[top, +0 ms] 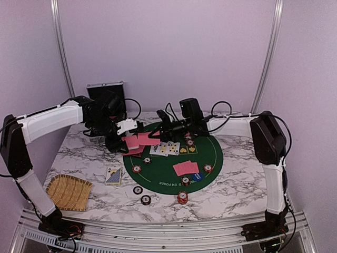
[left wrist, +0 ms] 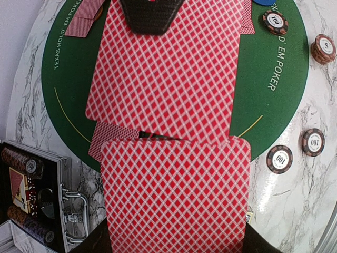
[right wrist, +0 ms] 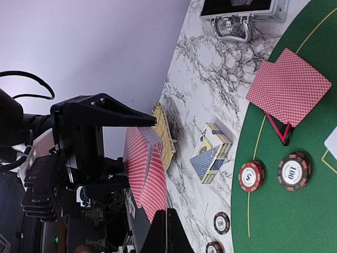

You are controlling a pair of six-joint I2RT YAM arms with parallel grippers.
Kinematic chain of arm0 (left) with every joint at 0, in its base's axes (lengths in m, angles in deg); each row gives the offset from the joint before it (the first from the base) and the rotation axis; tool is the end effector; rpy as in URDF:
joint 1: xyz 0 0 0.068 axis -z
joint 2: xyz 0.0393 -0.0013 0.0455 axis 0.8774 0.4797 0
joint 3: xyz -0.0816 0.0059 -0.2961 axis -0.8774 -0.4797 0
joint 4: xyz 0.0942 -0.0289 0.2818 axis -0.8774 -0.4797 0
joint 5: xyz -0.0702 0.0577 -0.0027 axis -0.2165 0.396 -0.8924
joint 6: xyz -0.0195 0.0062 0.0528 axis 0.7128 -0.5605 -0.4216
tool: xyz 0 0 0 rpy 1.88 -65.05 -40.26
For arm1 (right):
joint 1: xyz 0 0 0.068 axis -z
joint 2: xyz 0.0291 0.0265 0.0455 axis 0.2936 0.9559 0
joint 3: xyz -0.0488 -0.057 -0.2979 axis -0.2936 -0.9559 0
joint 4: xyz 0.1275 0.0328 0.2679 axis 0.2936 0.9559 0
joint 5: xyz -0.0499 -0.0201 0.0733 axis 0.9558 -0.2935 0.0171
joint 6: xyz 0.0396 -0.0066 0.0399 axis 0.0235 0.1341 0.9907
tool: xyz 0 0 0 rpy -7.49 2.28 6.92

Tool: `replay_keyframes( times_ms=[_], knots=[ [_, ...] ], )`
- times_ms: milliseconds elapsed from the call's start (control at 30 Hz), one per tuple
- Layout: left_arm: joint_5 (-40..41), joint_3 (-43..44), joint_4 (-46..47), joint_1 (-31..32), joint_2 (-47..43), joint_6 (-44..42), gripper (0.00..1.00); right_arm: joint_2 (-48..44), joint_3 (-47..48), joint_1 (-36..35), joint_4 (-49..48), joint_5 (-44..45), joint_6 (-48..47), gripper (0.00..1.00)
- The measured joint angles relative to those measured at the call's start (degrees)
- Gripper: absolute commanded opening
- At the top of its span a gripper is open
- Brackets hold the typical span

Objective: Distribute texas hold em gaming equipment
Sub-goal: Pick up the poker card from the face-down deck piles, then place the poker card in the community card area.

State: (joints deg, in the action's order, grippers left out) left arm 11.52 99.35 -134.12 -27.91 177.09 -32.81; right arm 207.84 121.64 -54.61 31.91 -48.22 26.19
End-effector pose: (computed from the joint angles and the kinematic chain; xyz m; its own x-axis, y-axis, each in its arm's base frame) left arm 0.3289 -0.2249 0.3057 -0.1165 0.8702 -0.4786 0.9337 0.2602 0.2458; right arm 0.4130 0.3586 0.2249 -0.9438 -0.1815 -0.2761 -0.3115 0.2103 0.9267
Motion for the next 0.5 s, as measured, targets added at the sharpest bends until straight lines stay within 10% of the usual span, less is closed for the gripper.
replay_keyframes(
  times_ms=[500],
  knots=[
    [0.00, 0.00, 0.11, 0.00, 0.00, -0.04, 0.00, -2.69, -9.31, 10.05, 4.92, 3.61, -6.16, 0.00]
  ],
)
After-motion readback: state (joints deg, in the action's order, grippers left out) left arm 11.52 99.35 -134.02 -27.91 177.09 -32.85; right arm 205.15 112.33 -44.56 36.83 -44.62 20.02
